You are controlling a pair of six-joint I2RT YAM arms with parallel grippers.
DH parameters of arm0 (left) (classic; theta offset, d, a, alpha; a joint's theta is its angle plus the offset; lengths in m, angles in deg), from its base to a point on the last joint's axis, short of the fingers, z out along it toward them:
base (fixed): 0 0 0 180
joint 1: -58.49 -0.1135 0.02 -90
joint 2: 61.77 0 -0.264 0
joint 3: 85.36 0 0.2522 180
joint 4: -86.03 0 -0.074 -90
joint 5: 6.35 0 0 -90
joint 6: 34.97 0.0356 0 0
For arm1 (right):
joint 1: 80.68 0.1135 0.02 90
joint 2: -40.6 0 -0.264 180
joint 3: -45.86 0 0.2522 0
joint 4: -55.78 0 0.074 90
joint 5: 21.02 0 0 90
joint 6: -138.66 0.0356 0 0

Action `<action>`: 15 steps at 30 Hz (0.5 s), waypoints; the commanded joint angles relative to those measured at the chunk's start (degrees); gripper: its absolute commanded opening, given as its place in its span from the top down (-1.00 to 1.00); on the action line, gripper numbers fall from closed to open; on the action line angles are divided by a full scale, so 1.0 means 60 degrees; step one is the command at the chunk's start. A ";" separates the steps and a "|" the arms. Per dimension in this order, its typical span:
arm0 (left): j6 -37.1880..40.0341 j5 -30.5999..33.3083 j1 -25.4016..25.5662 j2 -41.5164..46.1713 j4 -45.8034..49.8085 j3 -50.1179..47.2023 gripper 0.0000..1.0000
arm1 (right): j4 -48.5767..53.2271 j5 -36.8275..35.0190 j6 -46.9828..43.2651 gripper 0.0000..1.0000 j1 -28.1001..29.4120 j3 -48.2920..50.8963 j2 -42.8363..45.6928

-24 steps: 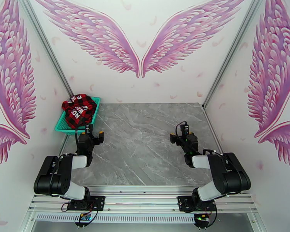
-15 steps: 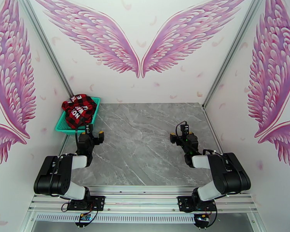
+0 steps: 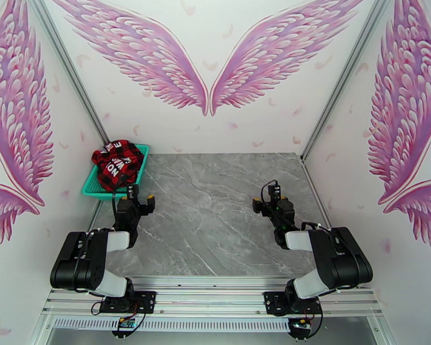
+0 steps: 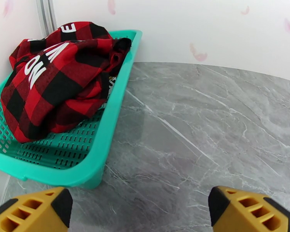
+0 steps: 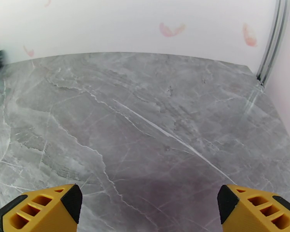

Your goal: Fold and stack the mixed laundry pile

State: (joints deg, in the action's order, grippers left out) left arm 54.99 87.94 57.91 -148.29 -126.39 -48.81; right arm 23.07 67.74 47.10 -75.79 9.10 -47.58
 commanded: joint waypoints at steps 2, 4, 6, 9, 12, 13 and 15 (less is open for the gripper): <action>0.0063 0.0092 0.0053 -0.0031 -0.0046 0.0072 -0.97 | -0.0017 0.0128 0.0042 -0.97 -0.0056 -0.0111 -0.0003; 0.0052 0.0090 0.0052 -0.0053 -0.0054 0.0072 -0.97 | -0.0014 0.0122 0.0041 -0.97 -0.0053 -0.0109 -0.0005; 0.0046 0.0076 0.0040 -0.0045 -0.0054 0.0070 -0.97 | -0.0008 0.0118 0.0043 -0.97 -0.0052 -0.0110 -0.0004; 0.0006 -0.0054 -0.0020 -0.0053 -0.0039 0.0082 -0.97 | -0.0017 0.0123 0.0044 -0.97 -0.0056 -0.0114 0.0005; -0.0005 -0.0086 -0.0050 -0.0053 -0.0022 0.0084 -0.98 | -0.0011 0.0118 0.0041 -0.97 -0.0053 -0.0120 0.0004; -0.0004 -0.0100 -0.0050 -0.0053 -0.0020 0.0098 -0.97 | -0.0016 0.0118 0.0041 -0.98 -0.0052 -0.0118 -0.0001; -0.0022 -0.0115 -0.0065 -0.0062 -0.0010 0.0100 -0.97 | -0.0005 0.0119 0.0041 -0.97 -0.0052 -0.0128 -0.0007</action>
State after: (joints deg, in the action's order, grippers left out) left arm 54.97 87.75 57.82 -148.29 -126.36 -48.81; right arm 23.07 67.74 47.10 -75.79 9.10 -47.58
